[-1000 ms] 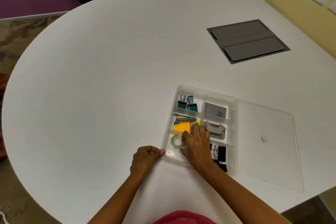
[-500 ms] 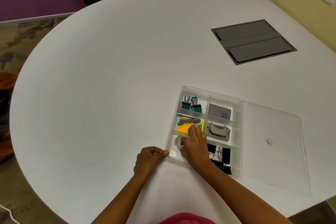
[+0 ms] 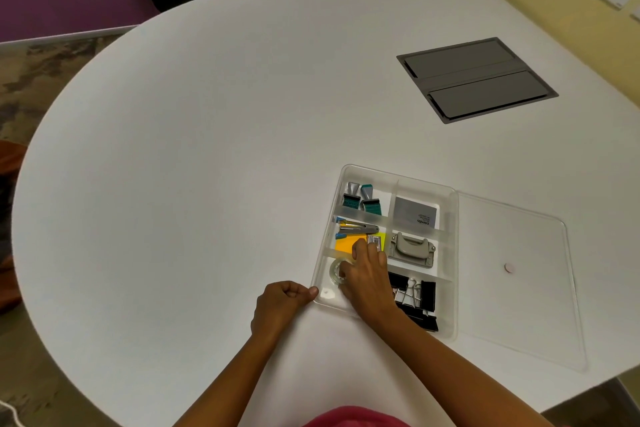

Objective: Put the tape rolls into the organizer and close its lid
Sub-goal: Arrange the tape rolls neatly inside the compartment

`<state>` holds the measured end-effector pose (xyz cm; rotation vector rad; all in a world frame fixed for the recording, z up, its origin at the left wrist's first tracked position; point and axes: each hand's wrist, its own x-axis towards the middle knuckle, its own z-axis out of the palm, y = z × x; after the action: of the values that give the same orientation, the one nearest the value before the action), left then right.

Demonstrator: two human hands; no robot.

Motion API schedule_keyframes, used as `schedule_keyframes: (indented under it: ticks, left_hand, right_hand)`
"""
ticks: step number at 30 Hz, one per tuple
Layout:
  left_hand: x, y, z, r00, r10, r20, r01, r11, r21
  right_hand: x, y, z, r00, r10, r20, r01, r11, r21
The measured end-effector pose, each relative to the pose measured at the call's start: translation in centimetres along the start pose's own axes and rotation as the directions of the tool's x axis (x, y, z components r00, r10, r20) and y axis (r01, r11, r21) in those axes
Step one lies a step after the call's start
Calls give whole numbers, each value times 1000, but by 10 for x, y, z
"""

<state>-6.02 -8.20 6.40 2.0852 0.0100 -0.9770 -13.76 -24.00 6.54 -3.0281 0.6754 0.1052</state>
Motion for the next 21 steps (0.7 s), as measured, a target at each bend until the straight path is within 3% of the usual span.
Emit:
schedule_keyframes:
  ticks: [6,9,13,15,21]
  left_hand:
    - [0,0,0,1000,0,-5,0,1000,-8]
    - [0,0,0,1000,-4,-4,4,1000,-4]
    - [0,0,-1,1000,-8,-6,8,1000,1]
    - [1,0,-1,1000,-9,-6,9,1000,6]
    - [1,1,-1,1000,-2,0,2,1000,25]
  right_hand:
    - [-4,3,-5,1000,18,18,-19,998,65]
    - [-13,8,-9,998,31,-47,-24,988,154]
    - [-25,16,-10,964,221,-149,-184,957,225]
    - [-29,19,-8,946,296,-131,-257,934,250]
    - [-29,22,-2,957,288,-33,-279,946,167]
